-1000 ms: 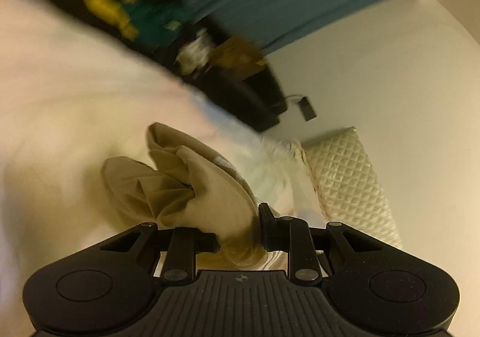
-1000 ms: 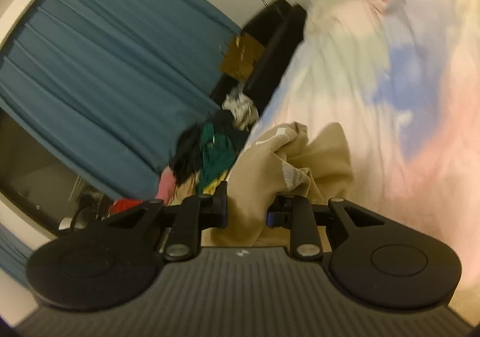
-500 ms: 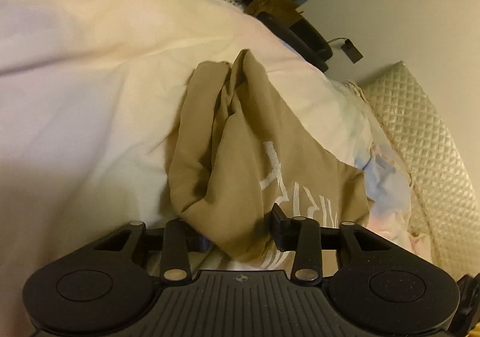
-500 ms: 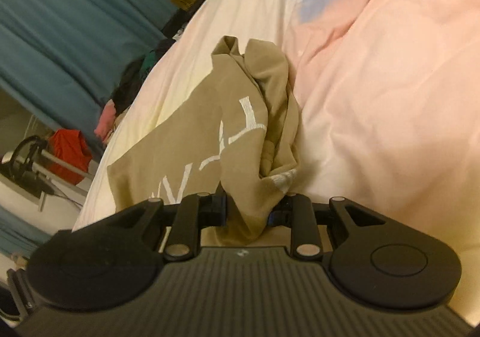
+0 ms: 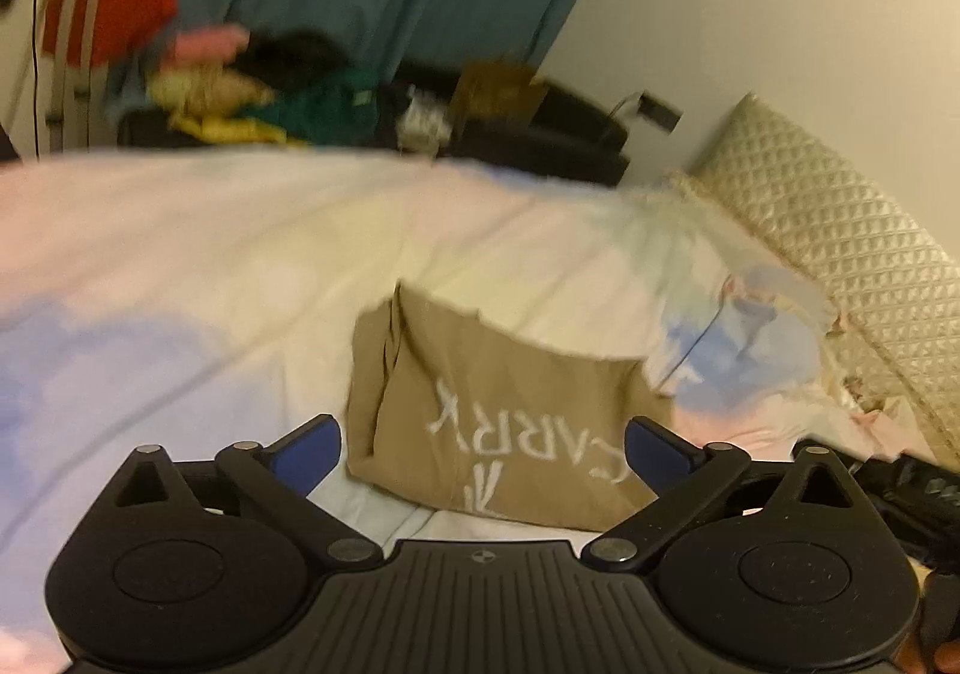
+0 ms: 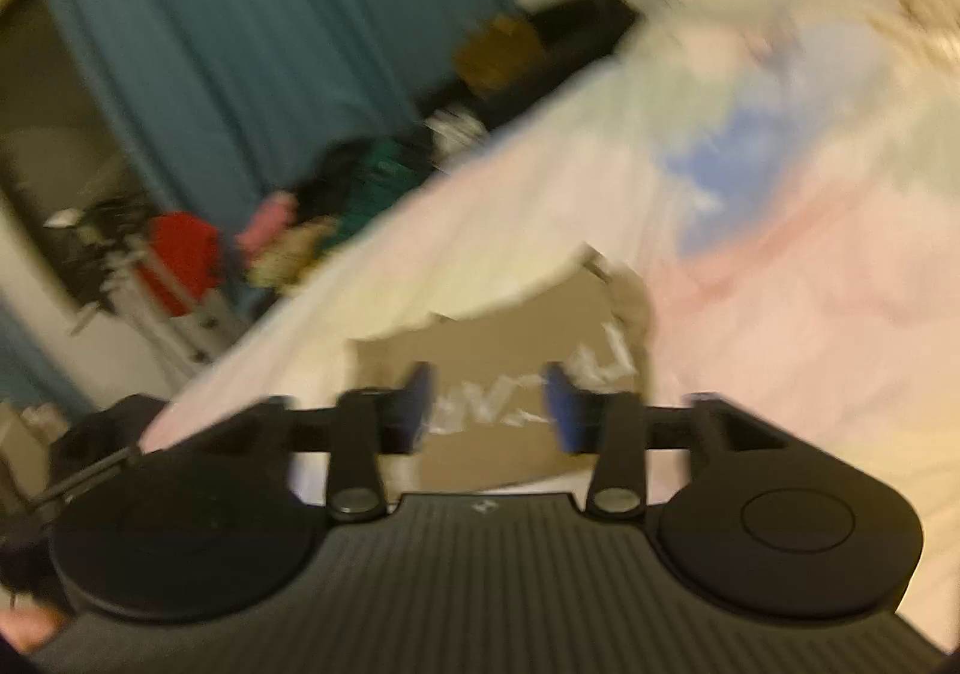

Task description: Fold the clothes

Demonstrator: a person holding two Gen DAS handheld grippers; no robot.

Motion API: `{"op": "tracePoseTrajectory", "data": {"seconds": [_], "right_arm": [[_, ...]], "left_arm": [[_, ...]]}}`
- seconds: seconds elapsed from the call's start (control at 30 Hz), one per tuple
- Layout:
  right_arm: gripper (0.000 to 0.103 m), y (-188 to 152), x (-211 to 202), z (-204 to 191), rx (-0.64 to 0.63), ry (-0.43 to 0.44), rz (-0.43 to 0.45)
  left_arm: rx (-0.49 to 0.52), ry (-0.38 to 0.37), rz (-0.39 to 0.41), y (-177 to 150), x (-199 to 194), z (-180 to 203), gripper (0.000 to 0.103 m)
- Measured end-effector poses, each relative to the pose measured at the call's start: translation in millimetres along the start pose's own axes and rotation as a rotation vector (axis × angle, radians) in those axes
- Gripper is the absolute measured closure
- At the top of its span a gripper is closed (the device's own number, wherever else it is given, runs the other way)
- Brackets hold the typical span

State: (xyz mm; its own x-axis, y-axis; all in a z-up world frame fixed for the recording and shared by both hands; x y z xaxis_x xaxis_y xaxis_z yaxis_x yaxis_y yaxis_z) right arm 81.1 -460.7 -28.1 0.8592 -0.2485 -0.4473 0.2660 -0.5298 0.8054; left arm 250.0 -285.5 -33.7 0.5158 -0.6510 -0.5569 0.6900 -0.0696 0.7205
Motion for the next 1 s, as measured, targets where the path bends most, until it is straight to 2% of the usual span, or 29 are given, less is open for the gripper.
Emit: {"op": "tracePoseTrajectory", "data": {"seconds": [0.03,0.07,0.23,0.33,0.47,0.6,0.8,1.0], "right_arm": [[0.007,5,-14,-9,-0.021,0.02,0.029],[0.001,11,-27,-16,-0.04,0.034,0.055],[0.0,20,-77,-50,-0.129,0.06,0.121],[0.0,18,-99,-66,-0.175,0.056,0.155],[0.0,4,-124,-77,-0.239,0.05,0.212],[0.0,-15,-135,-83,-0.274,0.049,0.232],[0.0,-44,-142,-89,-0.321,0.032,0.246],[0.0,-69,-134,-90,-0.355,0.004,0.242]], "left_arm": [[0.015,0.0,0.027,4,-17,5,0.001],[0.03,0.0,0.054,7,-35,11,0.001],[0.127,0.035,0.175,13,-110,34,0.0],[0.15,0.041,0.225,9,-147,40,0.0],[0.179,0.048,0.276,-1,-190,43,0.0],[0.187,0.064,0.32,-14,-226,39,0.0],[0.224,0.082,0.346,-39,-246,38,0.0],[0.249,0.114,0.357,-63,-242,34,0.0]]}}
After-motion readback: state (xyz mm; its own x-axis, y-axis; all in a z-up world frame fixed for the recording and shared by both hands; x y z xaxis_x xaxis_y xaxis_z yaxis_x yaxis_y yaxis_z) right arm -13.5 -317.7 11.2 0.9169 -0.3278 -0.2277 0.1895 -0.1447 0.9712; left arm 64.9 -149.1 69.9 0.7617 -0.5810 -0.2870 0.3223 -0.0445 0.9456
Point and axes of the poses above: each gripper's, at about its wrist camera, not at the fingertips, and x roughly the way its jaws point, z to its right, y to its top, the point moved 9 cm from there along x, roughly the way its jaws point, and after that the axes turned 6 degrees about -x, right-handed, at the moved point
